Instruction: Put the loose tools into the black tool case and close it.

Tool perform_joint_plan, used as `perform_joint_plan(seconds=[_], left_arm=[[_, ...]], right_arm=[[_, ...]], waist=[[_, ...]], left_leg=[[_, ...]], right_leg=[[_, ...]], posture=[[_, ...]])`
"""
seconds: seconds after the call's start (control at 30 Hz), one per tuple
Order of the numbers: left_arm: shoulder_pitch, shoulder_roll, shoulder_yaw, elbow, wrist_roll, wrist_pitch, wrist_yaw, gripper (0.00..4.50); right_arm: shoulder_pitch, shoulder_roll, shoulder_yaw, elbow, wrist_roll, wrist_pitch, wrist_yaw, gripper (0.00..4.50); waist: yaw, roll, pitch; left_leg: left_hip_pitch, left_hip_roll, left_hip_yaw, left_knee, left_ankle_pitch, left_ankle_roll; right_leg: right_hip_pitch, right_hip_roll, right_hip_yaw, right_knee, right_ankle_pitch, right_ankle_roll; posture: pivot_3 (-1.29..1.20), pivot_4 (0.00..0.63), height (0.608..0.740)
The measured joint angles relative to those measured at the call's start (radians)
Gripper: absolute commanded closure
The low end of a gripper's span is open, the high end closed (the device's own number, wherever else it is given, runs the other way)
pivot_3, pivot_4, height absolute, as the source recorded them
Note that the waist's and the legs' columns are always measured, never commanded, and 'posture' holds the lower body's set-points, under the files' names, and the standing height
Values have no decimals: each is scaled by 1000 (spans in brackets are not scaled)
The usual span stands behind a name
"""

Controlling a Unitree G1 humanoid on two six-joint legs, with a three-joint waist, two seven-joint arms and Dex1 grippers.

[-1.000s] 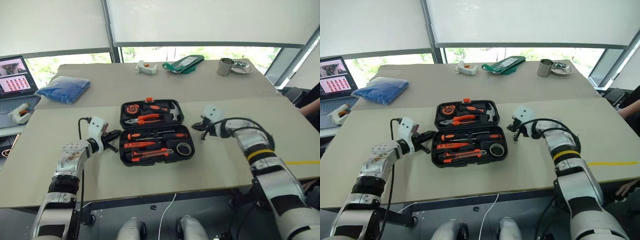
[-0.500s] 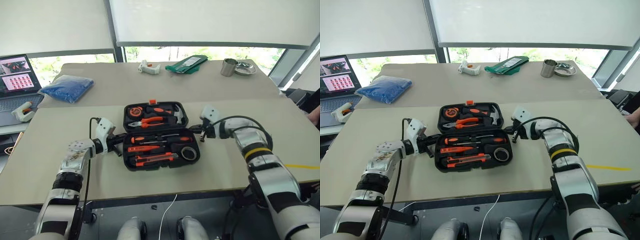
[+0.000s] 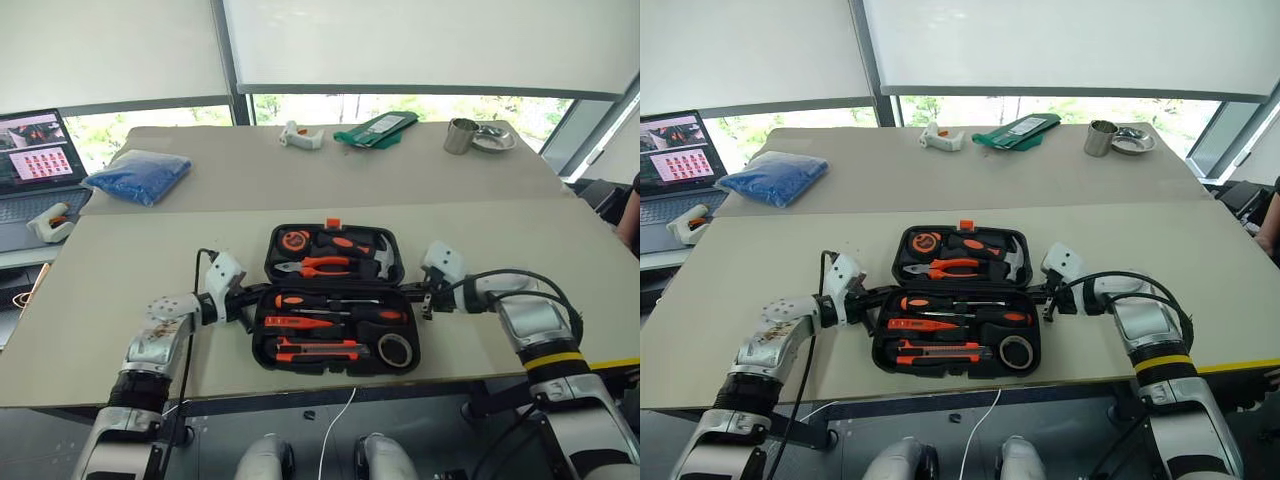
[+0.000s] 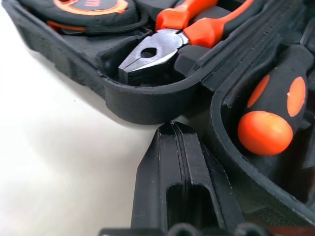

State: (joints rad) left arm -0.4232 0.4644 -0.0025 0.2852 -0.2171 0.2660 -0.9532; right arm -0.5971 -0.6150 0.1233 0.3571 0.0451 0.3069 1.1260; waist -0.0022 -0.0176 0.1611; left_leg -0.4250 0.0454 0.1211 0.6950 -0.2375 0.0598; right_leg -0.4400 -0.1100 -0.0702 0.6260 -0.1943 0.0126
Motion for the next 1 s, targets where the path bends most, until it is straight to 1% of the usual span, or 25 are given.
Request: perform_joint_plan(seconds=[0.07, 0.17, 0.27, 0.3, 0.33, 0.4, 0.47, 0.5, 0.53, 0.6, 0.67, 0.7, 0.77, 0.83, 1.0], left_arm=[[7, 4, -1, -27, -18, 45, -7, 4500], [17, 34, 7, -71, -63, 91, -49, 3785], [20, 88, 27, -125, -97, 150, -62, 2623], [14, 107, 30, -131, -97, 176, -47, 2298], [7, 131, 33, -133, -96, 209, -31, 1839], [1, 169, 50, -134, -100, 272, -10, 1144], [-15, 214, 56, -135, -107, 367, -6, 340], [-40, 239, 56, -135, -118, 450, 1, 69], [-66, 255, 57, -135, -128, 511, 3, 0], [-154, 266, 57, -137, -156, 666, 16, 0], [-215, 259, 55, -139, -175, 743, 33, 0], [-251, 239, 54, -136, -178, 785, 53, 0], [-303, 187, 43, -109, -179, 839, 95, 0], [-325, 155, 22, -85, -175, 855, 125, 0], [-369, 120, -37, 15, -135, 853, 170, 0]], right_arm=[[-2, -8, -2, 0, -1, 8, -21, 4451], [-8, -36, -22, 1, 17, 24, -25, 4500], [-15, -76, -58, -25, 60, 106, -3, 3661], [-16, -90, -67, -44, 77, 144, 4, 3349], [-17, -109, -71, -65, 98, 191, 17, 2943], [-18, -134, -86, -97, 129, 279, 23, 2310], [-33, -147, -110, -124, 168, 384, 14, 1571], [-53, -159, -116, -142, 178, 457, -1, 1292], [-76, -168, -117, -155, 180, 516, -18, 946], [-165, -200, -81, -177, 177, 708, -53, 203], [-225, -202, -62, -200, 199, 817, -58, 203], [-254, -191, -54, -204, 215, 869, -61, 203], [-293, -144, -35, -182, 216, 913, -91, 203], [-311, -109, -11, -144, 214, 926, -119, 203], [-401, -31, 16, 77, 181, 923, -226, 203]], waist=[[0, 0, 0], [0, 0, 0], [-1, 0, 0], [-1, 0, 0], [-2, 0, 0], [-3, 0, 0], [-5, 0, 0], [-6, 0, 0], [-8, 0, 1], [-7, 0, 1], [-7, -1, 1], [-7, -1, 1], [-8, -1, 1], [-9, -1, 1], [-11, -2, 2]], left_leg=[[0, 0, 0, 0, 1, 0], [0, 0, 0, 0, 1, -1], [0, 0, -1, 0, 1, -1], [0, 0, -1, 0, 1, -1], [0, 1, -1, -1, 1, -1], [0, 1, -1, -1, 1, -1], [0, 1, -1, -1, 1, -1], [0, 1, -1, 0, 1, -1], [0, 1, -1, 0, 2, -1], [0, 0, -2, 0, 2, -1], [1, 1, -2, 0, 2, -1], [1, 0, -2, 0, 2, -1], [0, -1, -2, 0, 2, -1], [0, -1, -2, 0, 2, -1], [-2, -3, -1, -1, 3, -2]], right_leg=[[0, 0, 0, 0, 0, 0], [0, 0, 0, 0, 0, -1], [0, 0, 0, 0, 0, -1], [0, 0, 0, 0, 0, -1], [0, 1, 0, 0, 0, -1], [0, 1, 0, 0, 0, -1], [-1, 1, 1, 0, 0, -1], [-1, 1, 1, 1, 0, -1], [-2, 1, 1, 1, 0, -1], [-2, 1, 1, 2, 0, 0], [0, 1, 1, 2, 0, -1], [0, 1, 1, 2, 0, -1], [0, 1, 1, 2, 0, -1], [-1, 1, 1, 2, 0, -1], [-3, 1, 1, 3, 0, -1]], posture=[[0, 150, 740], [0, 150, 740], [0, 150, 740], [0, 150, 740], [0, 150, 740], [0, 150, 740], [0, 150, 740], [0, 150, 740], [0, 150, 740], [0, 150, 740], [0, 150, 740], [0, 150, 740], [0, 150, 740], [0, 150, 740], [0, 150, 740]])
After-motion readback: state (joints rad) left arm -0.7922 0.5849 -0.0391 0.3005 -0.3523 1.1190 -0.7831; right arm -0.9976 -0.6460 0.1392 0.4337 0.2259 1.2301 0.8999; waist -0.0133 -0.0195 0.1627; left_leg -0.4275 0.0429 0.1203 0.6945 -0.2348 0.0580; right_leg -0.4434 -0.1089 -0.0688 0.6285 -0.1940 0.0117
